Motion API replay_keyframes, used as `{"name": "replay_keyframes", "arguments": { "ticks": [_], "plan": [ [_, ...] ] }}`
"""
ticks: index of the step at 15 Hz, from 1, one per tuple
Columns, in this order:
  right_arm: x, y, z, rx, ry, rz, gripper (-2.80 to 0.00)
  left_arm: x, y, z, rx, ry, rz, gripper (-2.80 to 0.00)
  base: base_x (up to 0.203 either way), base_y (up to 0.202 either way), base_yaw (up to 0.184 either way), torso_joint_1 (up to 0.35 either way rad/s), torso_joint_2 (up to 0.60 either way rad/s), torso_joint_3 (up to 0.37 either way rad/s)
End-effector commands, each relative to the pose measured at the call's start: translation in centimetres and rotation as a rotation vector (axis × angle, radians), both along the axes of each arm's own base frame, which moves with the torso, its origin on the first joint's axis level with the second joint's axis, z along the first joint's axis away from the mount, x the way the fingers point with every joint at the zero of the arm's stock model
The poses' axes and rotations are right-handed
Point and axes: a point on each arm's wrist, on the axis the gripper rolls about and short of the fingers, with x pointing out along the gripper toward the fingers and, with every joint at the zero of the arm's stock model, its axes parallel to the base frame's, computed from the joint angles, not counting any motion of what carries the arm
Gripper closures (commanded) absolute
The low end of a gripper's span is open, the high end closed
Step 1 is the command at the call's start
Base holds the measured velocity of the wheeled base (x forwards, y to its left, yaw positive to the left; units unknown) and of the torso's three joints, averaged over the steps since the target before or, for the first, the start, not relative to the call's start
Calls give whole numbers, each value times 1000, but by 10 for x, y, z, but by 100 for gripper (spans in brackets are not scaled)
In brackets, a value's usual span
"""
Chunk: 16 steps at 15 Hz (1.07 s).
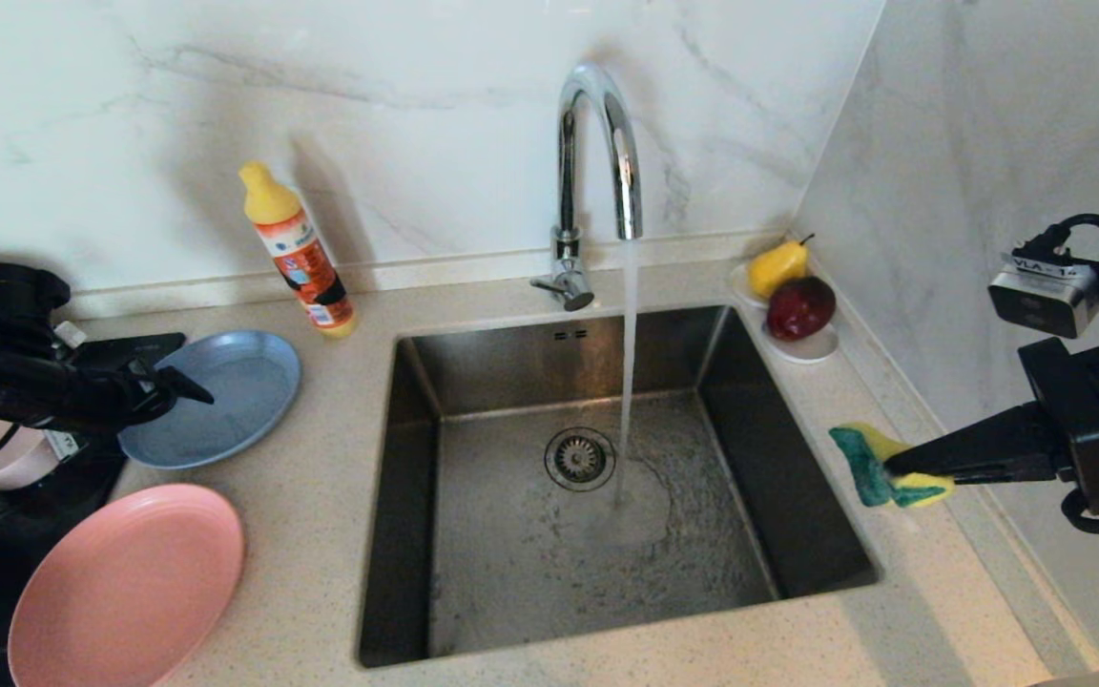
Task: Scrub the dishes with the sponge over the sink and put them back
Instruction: Wash the plate
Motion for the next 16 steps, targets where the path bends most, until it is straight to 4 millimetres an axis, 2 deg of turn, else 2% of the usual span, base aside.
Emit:
{"name": "replay_keyframes", "arguments": {
  "ticks": [1,14,15,16],
  "plan": [
    [-1,0,0,10,6,7,0,3,1,-1,6,2,10,-280,0,0,0,0,0,0],
    [0,-4,1,12,4,-10,0,16,-12,-10,43,36,18,-280,0,0,0,0,0,0],
    [0,-4,0,11,4,-11,0,17,-12,-12,53,44,28,0,0,0,0,0,0,0],
    [1,-4,0,11,7,-10,0,17,-11,-12,57,46,34,0,0,0,0,0,0,0]
  ]
}}
